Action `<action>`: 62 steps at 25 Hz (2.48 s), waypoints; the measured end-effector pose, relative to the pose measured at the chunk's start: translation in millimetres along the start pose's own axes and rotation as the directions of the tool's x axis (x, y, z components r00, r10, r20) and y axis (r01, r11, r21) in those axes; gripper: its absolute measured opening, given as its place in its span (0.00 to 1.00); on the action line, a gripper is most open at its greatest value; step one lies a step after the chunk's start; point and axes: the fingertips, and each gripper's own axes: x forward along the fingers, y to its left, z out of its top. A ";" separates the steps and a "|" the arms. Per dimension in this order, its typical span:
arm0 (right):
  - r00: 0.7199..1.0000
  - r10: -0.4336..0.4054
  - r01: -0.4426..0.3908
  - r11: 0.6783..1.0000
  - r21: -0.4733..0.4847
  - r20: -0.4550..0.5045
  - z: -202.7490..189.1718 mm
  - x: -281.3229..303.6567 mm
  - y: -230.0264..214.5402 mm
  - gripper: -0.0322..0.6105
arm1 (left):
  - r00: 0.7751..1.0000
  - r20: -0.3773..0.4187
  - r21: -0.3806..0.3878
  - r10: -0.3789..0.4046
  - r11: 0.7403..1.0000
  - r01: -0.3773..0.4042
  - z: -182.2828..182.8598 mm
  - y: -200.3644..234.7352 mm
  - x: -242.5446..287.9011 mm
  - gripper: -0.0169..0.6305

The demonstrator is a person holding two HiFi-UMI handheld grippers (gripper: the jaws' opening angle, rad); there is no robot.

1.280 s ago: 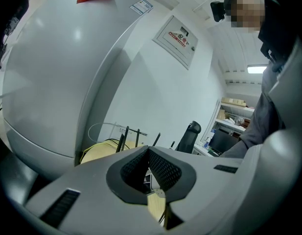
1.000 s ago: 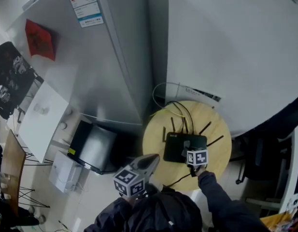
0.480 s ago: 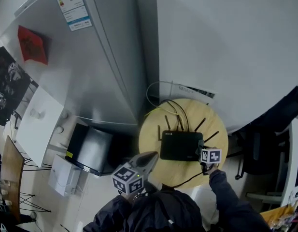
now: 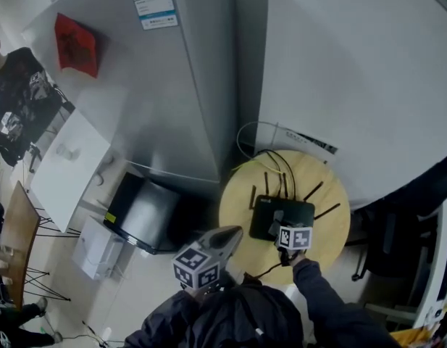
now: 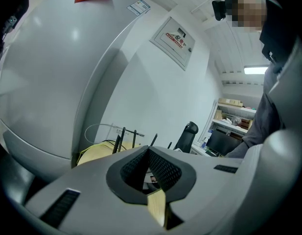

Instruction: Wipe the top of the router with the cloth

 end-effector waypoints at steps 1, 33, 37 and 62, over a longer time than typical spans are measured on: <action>1.000 0.029 -0.029 0.999 -0.015 -0.005 0.7 6.3 18.1 0.16 | 1.000 0.003 -0.002 0.005 1.000 -0.005 -0.3 0.4 -2.0 0.01; 0.995 -0.089 0.092 0.993 0.074 -0.044 -37.6 -58.3 -113.5 0.16 | 1.000 0.018 0.015 -0.019 1.000 0.019 -2.2 -18.5 -1.9 0.01; 0.999 -0.027 0.029 0.998 0.059 -0.021 -32.8 -50.7 -79.7 0.16 | 1.000 0.020 0.012 -0.009 1.000 0.009 -3.4 -17.0 -5.1 0.01; 0.981 0.153 -0.151 0.988 0.025 -0.123 -72.9 -41.3 -21.5 0.16 | 1.000 0.002 0.014 -0.023 1.000 0.023 -7.1 -24.8 2.6 0.02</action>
